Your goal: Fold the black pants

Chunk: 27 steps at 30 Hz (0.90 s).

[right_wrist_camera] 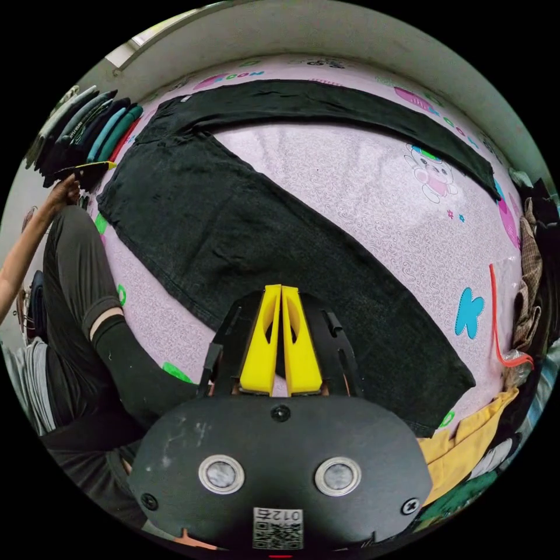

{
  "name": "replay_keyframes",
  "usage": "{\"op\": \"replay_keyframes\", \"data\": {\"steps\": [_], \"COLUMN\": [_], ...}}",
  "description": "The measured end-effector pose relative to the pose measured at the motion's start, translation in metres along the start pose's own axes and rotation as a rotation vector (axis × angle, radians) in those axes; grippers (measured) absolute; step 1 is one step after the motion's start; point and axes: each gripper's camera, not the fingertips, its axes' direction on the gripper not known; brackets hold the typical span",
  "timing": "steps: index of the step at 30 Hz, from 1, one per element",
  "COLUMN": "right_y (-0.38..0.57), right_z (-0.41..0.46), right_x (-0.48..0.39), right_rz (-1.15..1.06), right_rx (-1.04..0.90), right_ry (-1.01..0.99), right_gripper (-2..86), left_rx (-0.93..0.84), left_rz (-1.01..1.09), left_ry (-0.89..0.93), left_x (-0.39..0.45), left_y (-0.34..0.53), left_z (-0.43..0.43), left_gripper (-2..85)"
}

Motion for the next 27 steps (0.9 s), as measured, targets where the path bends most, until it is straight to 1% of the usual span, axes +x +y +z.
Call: {"op": "replay_keyframes", "data": {"steps": [3, 6, 9, 11, 13, 14, 16, 17, 19, 21, 23, 24, 25, 27], "right_y": [-0.001, -0.001, -0.001, 0.003, 0.011, 0.015, 0.013, 0.008, -0.005, -0.021, -0.041, -0.046, -0.053, -0.061], "right_z": [0.005, 0.011, 0.015, 0.012, 0.003, -0.001, -0.004, -0.003, 0.001, 0.008, 0.022, 0.027, 0.037, 0.050], "right_x": [-0.003, -0.005, 0.005, 0.014, 0.021, 0.027, 0.034, 0.035, 0.029, 0.016, 0.001, -0.001, -0.005, -0.007], "right_rz": [-0.020, -0.042, 0.031, 0.089, 0.115, 0.136, 0.162, 0.168, 0.140, 0.096, 0.035, 0.024, 0.010, -0.003], "right_rx": [-0.019, -0.021, -0.014, 0.002, 0.062, 0.099, 0.132, 0.147, 0.152, 0.145, 0.110, 0.097, 0.064, 0.022], "right_ry": [0.023, 0.033, -0.024, -0.005, 0.019, 0.026, 0.006, -0.020, -0.053, -0.041, -0.006, 0.005, 0.033, 0.081], "right_gripper": [-0.7, -0.7, -0.7, -0.7, -0.7, -0.7, -0.8, -0.8, -0.9, -0.9, -1.0, -1.0, -1.0, -1.0], "left_rx": [-0.100, -0.037, -0.064, -0.025, 0.099, 0.120, 0.179, 0.186, 0.157, 0.131, 0.111, 0.063, 0.012, -0.024], "left_rz": [-0.014, -0.026, -0.026, -0.024, 0.067, 0.096, 0.278, 0.321, 0.547, 0.667, 0.748, 0.824, 0.890, 0.951], "left_ry": [-0.059, -0.044, -0.049, -0.107, -0.092, -0.086, -0.120, -0.130, -0.102, -0.100, -0.029, 0.030, 0.030, -0.016], "left_x": [-0.010, -0.013, -0.011, 0.000, 0.035, 0.047, 0.111, 0.129, 0.202, 0.251, 0.295, 0.323, 0.350, 0.381], "left_y": [0.008, 0.015, 0.009, 0.003, -0.005, -0.008, -0.022, -0.025, -0.036, -0.039, -0.035, -0.029, -0.021, -0.009], "left_z": [0.035, 0.042, 0.045, 0.033, 0.007, 0.002, -0.009, -0.008, 0.006, 0.026, 0.051, 0.071, 0.092, 0.120], "left_gripper": [0.7, 0.8, 0.8, 0.8, 0.8, 0.7, 0.7, 0.7, 0.7, 0.7, 0.7, 0.7, 0.6, 0.6]}}
